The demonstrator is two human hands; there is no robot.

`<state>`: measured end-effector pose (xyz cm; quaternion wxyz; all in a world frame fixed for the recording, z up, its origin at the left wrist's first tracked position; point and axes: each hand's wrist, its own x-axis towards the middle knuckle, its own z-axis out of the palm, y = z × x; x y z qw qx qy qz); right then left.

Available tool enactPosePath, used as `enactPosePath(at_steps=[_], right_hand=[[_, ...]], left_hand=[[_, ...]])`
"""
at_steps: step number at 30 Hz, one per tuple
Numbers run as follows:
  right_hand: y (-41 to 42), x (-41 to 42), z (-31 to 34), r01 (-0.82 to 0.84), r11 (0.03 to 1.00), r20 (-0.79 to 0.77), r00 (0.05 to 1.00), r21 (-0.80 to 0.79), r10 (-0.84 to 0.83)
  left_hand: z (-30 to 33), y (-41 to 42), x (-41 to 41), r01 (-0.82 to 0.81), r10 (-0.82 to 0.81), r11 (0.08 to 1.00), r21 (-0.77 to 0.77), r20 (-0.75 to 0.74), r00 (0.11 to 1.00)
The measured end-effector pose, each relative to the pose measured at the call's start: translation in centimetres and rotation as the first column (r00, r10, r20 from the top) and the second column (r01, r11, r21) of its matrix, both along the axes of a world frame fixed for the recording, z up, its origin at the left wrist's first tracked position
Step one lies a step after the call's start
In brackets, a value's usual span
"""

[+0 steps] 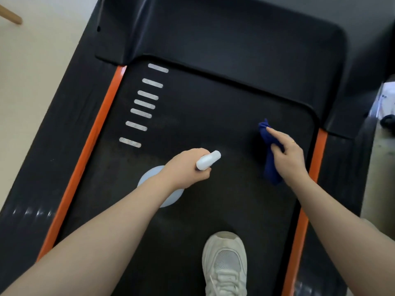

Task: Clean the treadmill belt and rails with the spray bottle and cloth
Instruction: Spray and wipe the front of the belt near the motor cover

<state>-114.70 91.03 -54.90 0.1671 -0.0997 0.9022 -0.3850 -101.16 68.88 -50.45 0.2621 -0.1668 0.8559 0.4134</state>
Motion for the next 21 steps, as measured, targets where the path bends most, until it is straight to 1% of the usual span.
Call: enactPosePath(at_steps=[3,6,9,11,13,14,15,17,19,21], right_hand=[[1.1,-0.3,0.1,0.059,0.997,0.027,0.998,-0.052,-0.058],[1.8,0.0,0.6,0.112,0.989,0.013,0.994,-0.096,-0.111],[3.3,0.6,1.0,0.128,0.990,-0.038,0.991,-0.052,-0.130],[4.5,1.3,0.9,0.193,0.981,-0.048,0.980,-0.018,-0.193],[5.3,1.9,0.6,0.251,0.968,-0.057,0.967,0.018,-0.250],[5.6,2.2,0.3,0.250,0.968,-0.069,0.967,0.036,-0.247],[5.7,2.5,-0.2,0.228,0.972,-0.085,0.971,0.052,-0.223],[5.0,3.1,-1.1,0.163,0.983,-0.116,0.981,0.087,-0.153],[3.2,3.6,-2.1,0.105,0.985,-0.121,0.989,0.139,-0.088],[0.4,4.0,-2.9,0.041,0.974,-0.097,0.995,0.222,-0.020]], left_hand=[[-0.2,2.3,-0.6,0.037,-0.037,0.999,-0.004,0.022,0.999],[-0.4,3.8,-1.1,0.029,-0.029,1.000,0.009,-0.025,0.999],[-0.3,4.6,-1.9,0.024,-0.021,0.998,0.059,-0.047,0.999],[0.0,5.1,-2.7,0.008,-0.005,0.996,0.088,-0.033,0.999],[0.3,5.8,-3.5,0.013,-0.012,0.996,0.087,-0.005,1.000],[0.3,6.0,-3.9,0.012,-0.011,0.997,0.079,-0.003,1.000],[0.3,6.0,-4.2,-0.010,0.011,0.998,0.068,-0.018,1.000],[0.4,5.2,-4.5,-0.126,0.130,0.990,0.063,-0.066,0.989],[0.5,3.5,-4.4,-0.270,0.279,0.958,0.098,-0.104,0.955],[0.5,1.6,-3.9,-0.396,0.413,0.908,0.135,-0.134,0.901]])
